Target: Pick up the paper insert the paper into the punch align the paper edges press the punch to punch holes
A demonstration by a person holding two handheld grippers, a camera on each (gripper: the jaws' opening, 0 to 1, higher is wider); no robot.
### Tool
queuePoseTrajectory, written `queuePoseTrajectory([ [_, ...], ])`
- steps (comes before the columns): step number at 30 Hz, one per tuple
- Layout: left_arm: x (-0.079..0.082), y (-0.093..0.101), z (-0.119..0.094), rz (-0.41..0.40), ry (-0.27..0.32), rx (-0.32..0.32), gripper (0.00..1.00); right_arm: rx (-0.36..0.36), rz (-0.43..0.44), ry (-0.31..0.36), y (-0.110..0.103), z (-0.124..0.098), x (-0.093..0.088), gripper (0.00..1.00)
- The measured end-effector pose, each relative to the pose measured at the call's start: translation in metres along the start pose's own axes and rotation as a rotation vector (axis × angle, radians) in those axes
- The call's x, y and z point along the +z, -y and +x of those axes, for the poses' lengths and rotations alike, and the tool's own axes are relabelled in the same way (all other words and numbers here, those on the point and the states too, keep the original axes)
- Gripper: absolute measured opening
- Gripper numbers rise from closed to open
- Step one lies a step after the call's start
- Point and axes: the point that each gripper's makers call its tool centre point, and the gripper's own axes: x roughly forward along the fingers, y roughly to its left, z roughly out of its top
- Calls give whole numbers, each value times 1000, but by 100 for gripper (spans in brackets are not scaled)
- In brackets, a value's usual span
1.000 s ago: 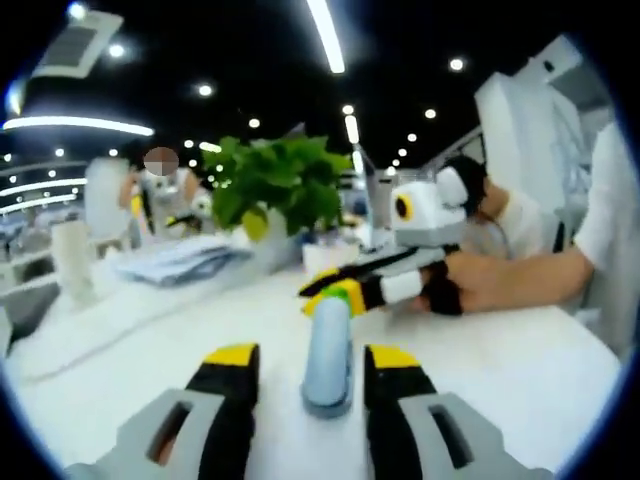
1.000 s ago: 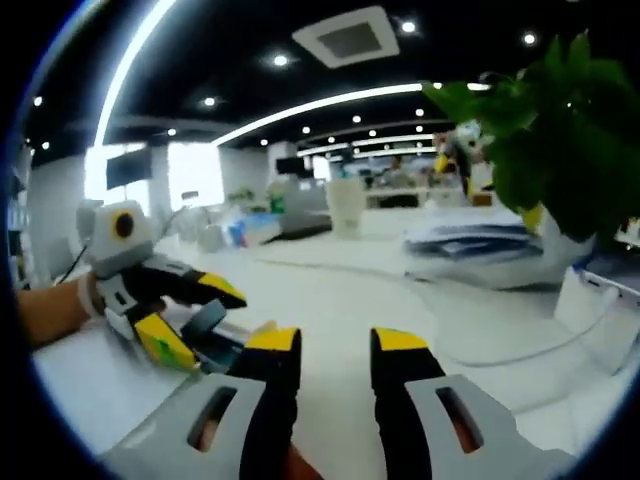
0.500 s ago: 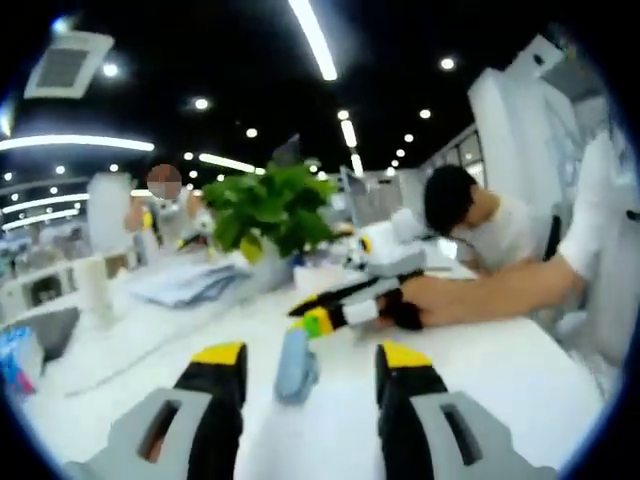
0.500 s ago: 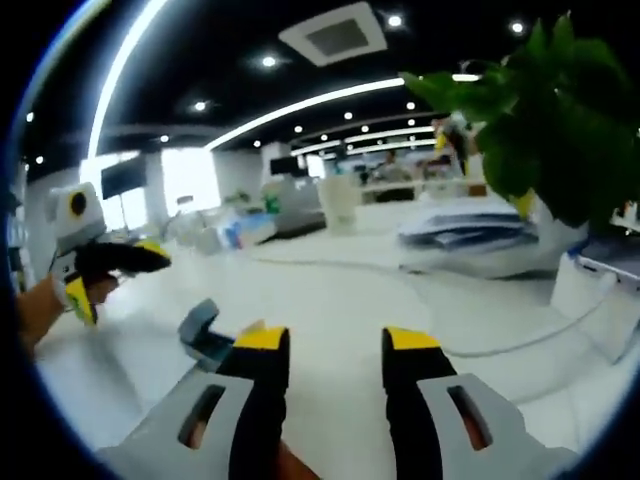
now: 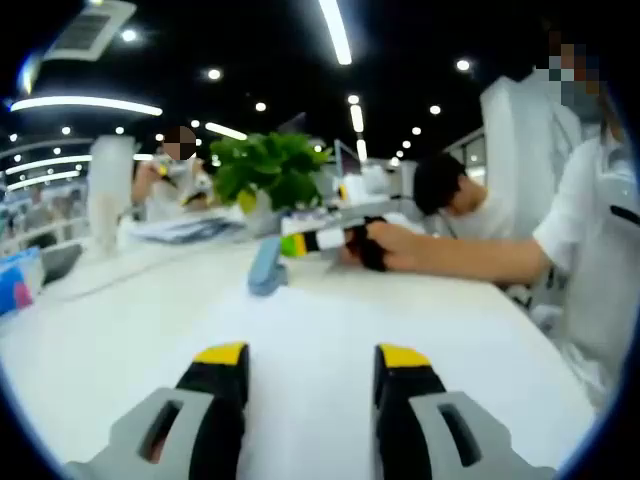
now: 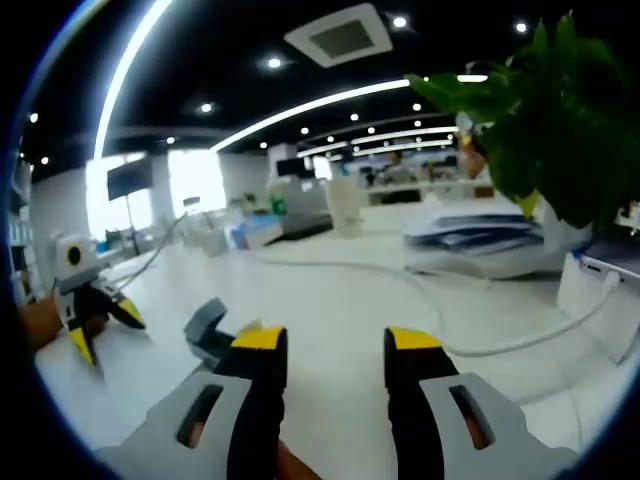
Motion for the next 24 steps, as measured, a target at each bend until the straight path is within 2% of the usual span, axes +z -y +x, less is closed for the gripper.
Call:
queuePoseTrajectory([
  [4, -1, 2, -1, 7, 8, -5, 51, 3, -20, 1, -1, 1, 1, 39],
  [9, -9, -3, 2, 28, -32, 11, 53, 1, -25, 1, -2, 1, 1, 39],
  [12, -12, -3, 2, 23, -42, 5, 53, -23, -80, 56, 0, -6, 13, 37],
  [13, -12, -3, 3, 21, -41, 5, 53, -14, -87, 51, -3, -8, 13, 36],
  [15, -12, -3, 3, 18, -38, 4, 53, 9, -104, 47, -4, -13, 13, 36],
  [17, -12, -3, 3, 15, -36, 5, 53, 60, -104, 40, -5, -19, 11, 35],
  [20, -12, -3, 3, 15, -36, 7, 53, 97, -143, 21, 4, -27, 9, 34],
  [22, -11, -2, 4, 15, -36, 9, 53, 153, -158, 9, 4, -32, 7, 34],
  [24, -11, -2, 4, 15, -35, 9, 53, 243, -145, -4, -3, -37, 3, 34],
])
